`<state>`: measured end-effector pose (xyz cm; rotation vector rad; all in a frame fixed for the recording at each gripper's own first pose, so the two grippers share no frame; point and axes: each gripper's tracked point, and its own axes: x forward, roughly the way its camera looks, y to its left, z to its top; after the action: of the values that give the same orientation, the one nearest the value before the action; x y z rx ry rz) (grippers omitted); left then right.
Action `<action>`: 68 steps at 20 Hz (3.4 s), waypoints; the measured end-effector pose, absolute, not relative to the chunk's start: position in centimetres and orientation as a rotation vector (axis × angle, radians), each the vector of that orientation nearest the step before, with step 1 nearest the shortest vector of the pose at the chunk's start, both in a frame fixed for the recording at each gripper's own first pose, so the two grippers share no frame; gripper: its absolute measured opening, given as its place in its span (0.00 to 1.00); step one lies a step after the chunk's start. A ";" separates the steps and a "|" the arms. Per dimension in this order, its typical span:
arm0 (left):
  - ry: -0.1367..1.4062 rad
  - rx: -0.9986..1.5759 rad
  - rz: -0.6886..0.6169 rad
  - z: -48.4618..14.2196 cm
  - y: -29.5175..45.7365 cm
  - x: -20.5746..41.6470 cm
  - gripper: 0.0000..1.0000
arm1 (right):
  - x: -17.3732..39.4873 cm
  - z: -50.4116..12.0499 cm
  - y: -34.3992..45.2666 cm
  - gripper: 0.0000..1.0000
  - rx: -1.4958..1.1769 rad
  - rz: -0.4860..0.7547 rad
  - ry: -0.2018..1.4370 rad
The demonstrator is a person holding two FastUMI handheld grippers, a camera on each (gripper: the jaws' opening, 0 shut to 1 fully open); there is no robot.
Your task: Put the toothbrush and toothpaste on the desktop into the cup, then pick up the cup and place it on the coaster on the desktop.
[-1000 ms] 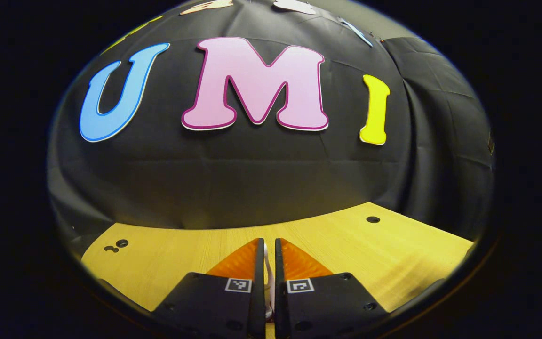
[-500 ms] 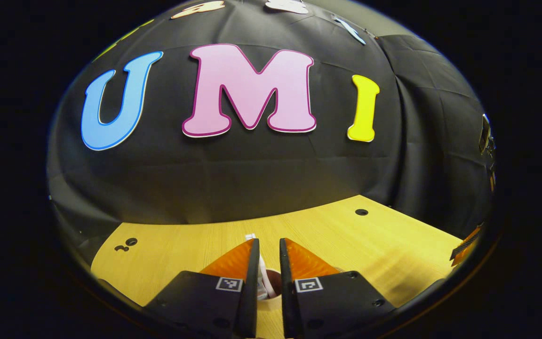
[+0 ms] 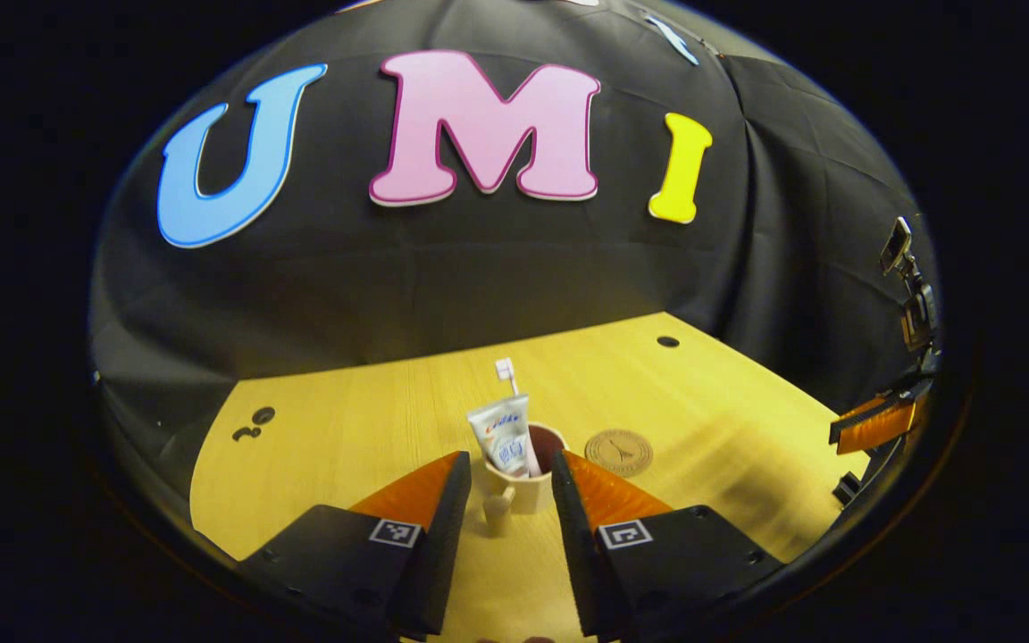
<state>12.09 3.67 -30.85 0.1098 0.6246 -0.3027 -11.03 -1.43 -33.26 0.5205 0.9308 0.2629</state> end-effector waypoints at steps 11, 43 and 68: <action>1.041 0.106 -0.351 -40.2 5.9 11.3 0.71 | -11.2 -33.9 -4.3 0.47 0.516 0.189 0.922; 1.273 0.359 -0.407 -46.5 2.8 15.5 0.32 | -14.5 -36.5 -8.6 0.47 0.581 0.048 0.990; 1.264 0.425 -0.502 -46.1 -10.3 16.2 0.32 | -17.4 -37.0 -14.2 0.47 0.636 0.025 0.978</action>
<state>16.19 -10.29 -46.08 0.4246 1.2639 -0.5019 -17.44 -14.21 -37.00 0.6362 0.9776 0.0254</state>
